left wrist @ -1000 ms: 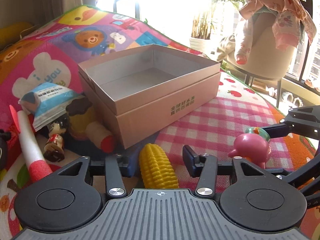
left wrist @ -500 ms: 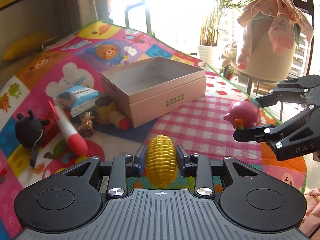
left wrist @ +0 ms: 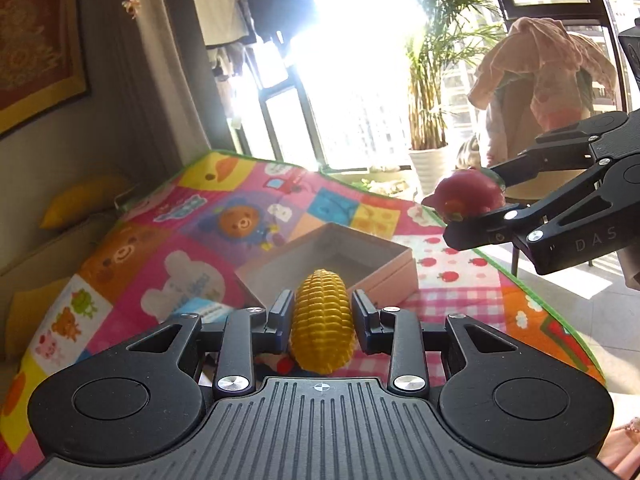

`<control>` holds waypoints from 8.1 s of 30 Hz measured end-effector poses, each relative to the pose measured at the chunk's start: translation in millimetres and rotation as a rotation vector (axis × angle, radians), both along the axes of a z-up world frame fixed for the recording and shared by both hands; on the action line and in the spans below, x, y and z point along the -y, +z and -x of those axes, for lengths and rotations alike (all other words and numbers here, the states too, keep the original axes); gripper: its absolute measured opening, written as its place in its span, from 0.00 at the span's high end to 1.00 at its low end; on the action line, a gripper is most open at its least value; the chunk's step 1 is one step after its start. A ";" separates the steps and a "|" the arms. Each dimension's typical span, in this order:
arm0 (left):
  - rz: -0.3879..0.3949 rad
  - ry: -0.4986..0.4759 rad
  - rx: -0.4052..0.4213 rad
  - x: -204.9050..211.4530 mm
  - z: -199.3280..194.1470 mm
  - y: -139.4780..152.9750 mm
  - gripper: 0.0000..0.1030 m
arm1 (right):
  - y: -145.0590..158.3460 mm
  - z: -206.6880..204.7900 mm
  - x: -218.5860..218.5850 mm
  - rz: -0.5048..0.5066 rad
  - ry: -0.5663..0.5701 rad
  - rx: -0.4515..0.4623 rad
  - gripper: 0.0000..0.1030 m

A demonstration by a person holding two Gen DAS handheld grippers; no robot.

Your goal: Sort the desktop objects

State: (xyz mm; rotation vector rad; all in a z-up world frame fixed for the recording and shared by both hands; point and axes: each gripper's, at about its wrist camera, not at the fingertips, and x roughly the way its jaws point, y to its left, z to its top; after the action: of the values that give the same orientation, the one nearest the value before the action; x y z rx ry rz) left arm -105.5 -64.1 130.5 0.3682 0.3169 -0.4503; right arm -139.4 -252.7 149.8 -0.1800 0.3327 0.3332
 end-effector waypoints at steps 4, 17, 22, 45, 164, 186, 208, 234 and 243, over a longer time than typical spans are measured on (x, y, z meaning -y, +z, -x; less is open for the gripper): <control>0.055 0.034 -0.010 16.9 -53.7 -1.1 0.66 | 17.4 -52.2 12.1 -0.090 -0.037 -0.025 0.37; 0.244 0.265 -0.174 -60.6 -133.3 -48.9 0.04 | -8.6 -205.5 41.8 -0.188 -0.209 -0.080 0.11; 0.245 0.315 -0.270 -91.2 -112.1 -82.9 0.02 | -67.8 -246.9 48.2 -0.185 -0.277 -0.306 0.40; 0.222 0.563 -0.298 -168.7 -84.5 -110.3 0.00 | -38.7 -201.6 -135.6 0.140 0.071 -0.062 0.54; 0.132 0.211 -0.374 -69.2 -48.5 -127.1 0.00 | -111.2 -81.3 -67.8 -0.182 0.111 -0.322 0.50; 0.157 0.276 -0.370 -74.5 -50.5 -125.9 0.00 | -117.6 -93.1 -31.0 -0.096 -0.009 -0.305 0.36; 0.163 0.406 -0.368 -97.2 -57.1 -124.9 0.00 | -128.2 -102.6 -84.2 0.094 0.125 -0.267 0.36; 0.162 0.407 -0.367 -96.9 -56.5 -125.2 0.00 | -126.6 -102.0 -67.4 0.068 0.153 -0.338 0.55; 0.162 0.408 -0.366 -97.0 -56.4 -125.2 0.00 | -116.5 -88.6 -81.3 0.022 0.222 -0.250 0.54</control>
State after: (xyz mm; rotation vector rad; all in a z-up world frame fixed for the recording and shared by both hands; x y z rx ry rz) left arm -49.1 32.9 5.4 0.0548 0.6920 -0.1370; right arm -50.9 -171.4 33.2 -0.1975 0.5658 0.5742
